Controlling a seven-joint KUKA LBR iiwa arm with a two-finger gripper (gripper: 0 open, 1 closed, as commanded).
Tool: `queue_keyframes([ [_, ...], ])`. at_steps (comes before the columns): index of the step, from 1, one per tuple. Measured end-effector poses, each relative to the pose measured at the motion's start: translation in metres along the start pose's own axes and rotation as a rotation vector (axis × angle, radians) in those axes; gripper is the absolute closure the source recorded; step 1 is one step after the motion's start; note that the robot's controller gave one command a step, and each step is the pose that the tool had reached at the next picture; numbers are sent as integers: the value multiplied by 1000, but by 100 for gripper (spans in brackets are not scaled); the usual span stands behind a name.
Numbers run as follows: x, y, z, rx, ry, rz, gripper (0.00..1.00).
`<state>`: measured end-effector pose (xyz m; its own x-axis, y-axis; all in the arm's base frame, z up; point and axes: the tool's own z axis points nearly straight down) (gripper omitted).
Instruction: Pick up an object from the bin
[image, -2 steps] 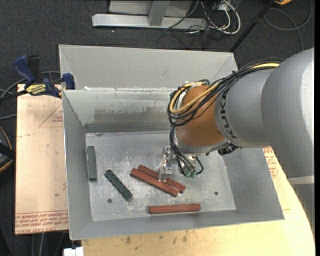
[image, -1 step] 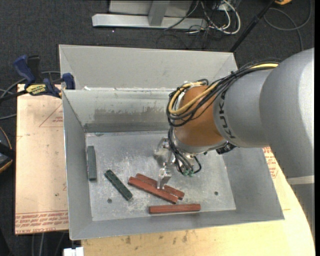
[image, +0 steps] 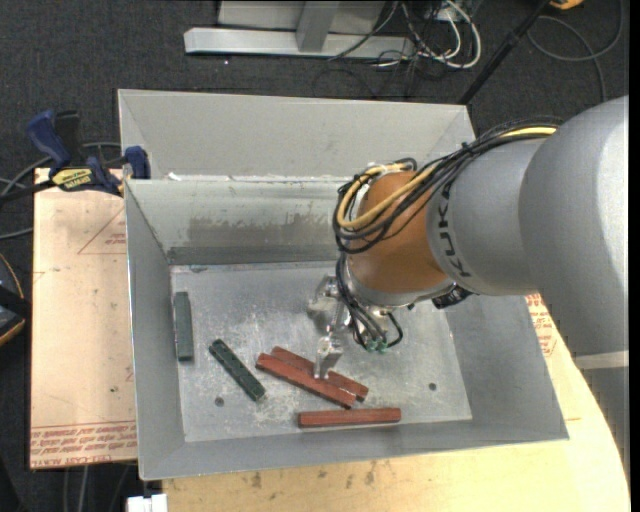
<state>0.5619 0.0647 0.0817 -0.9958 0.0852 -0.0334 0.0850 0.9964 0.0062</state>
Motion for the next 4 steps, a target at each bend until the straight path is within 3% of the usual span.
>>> queue_keyframes([
  [1, 64, 28, -2, 1, 26, -39, 100],
  [2, 64, 28, -2, 1, 26, -39, 100],
  [3, 53, 22, -40, 5, 35, -23, 100],
  [4, 50, 25, -88, 4, 30, -17, 0],
])
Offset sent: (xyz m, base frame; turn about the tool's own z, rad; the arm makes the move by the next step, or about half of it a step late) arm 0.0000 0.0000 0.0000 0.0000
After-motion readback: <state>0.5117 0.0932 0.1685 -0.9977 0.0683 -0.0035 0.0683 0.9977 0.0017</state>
